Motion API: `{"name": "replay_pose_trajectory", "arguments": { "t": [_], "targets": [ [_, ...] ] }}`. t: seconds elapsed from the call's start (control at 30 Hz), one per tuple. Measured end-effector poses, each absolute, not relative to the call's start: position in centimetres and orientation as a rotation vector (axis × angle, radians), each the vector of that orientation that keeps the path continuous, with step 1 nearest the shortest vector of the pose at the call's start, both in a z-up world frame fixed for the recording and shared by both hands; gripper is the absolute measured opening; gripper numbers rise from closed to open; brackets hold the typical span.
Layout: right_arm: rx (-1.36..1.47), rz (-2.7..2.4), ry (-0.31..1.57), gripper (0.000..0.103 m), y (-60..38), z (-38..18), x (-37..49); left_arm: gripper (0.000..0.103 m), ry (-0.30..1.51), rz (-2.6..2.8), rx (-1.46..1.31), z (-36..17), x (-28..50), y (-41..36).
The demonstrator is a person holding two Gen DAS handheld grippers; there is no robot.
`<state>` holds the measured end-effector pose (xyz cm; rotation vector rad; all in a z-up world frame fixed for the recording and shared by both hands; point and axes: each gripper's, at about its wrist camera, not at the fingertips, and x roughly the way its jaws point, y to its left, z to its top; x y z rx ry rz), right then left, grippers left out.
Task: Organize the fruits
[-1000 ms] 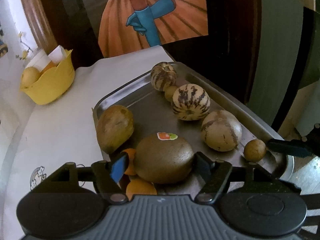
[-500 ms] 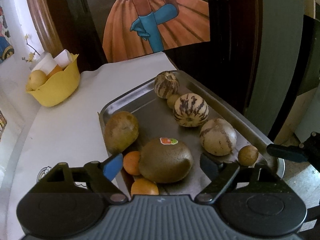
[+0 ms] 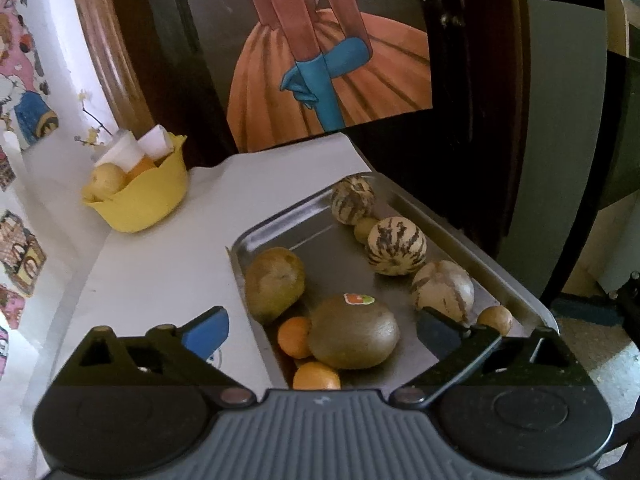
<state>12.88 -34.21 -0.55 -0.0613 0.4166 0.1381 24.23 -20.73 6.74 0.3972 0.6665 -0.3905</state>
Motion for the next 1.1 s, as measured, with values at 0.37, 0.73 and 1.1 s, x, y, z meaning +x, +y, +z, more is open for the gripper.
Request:
{"name": "replay_pose_trajectory", "arguments": {
  "t": [0.37, 0.73, 1.1],
  "targets": [
    [-0.017, 0.149, 0.371, 0.099, -33.4, 1.1, 11.7, 0.102, 0.582, -0.312, 0.285, 9.0, 21.6, -16.5],
    [0.000, 0.145, 0.335, 0.102, -32.4, 2.8, 10.2, 0.102, 0.510, -0.186, 0.110, 8.7, 17.2, -11.6],
    [0.011, 0.150, 0.314, 0.102, -31.0, 3.6, 8.7, 0.103, 0.443, -0.118, -0.006, 7.8, 13.5, -8.8]
  ]
}}
